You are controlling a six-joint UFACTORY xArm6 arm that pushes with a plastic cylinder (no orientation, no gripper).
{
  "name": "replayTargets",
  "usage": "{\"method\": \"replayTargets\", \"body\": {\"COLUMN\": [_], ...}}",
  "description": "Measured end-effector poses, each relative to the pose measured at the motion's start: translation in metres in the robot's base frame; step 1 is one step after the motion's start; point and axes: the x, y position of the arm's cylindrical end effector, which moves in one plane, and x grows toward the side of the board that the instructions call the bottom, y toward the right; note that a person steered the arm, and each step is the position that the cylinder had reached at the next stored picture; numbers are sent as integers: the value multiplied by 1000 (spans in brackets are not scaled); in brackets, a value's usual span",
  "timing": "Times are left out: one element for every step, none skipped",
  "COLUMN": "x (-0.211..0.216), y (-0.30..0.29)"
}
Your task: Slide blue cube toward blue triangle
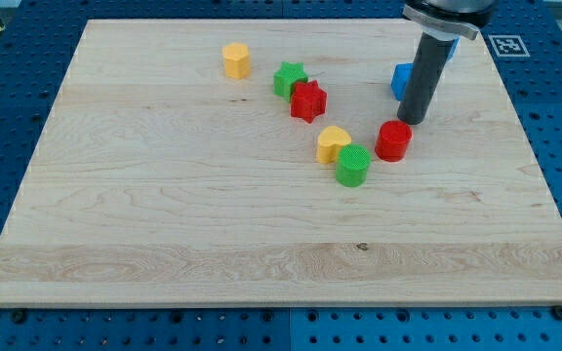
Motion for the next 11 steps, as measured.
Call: {"method": "replayTargets", "body": {"x": [-40, -40, -37, -35, -35, -61, -65, -65, -80, -80, -79], "y": [11, 11, 4, -39, -45, -8, 10, 16, 36, 36, 12]}}
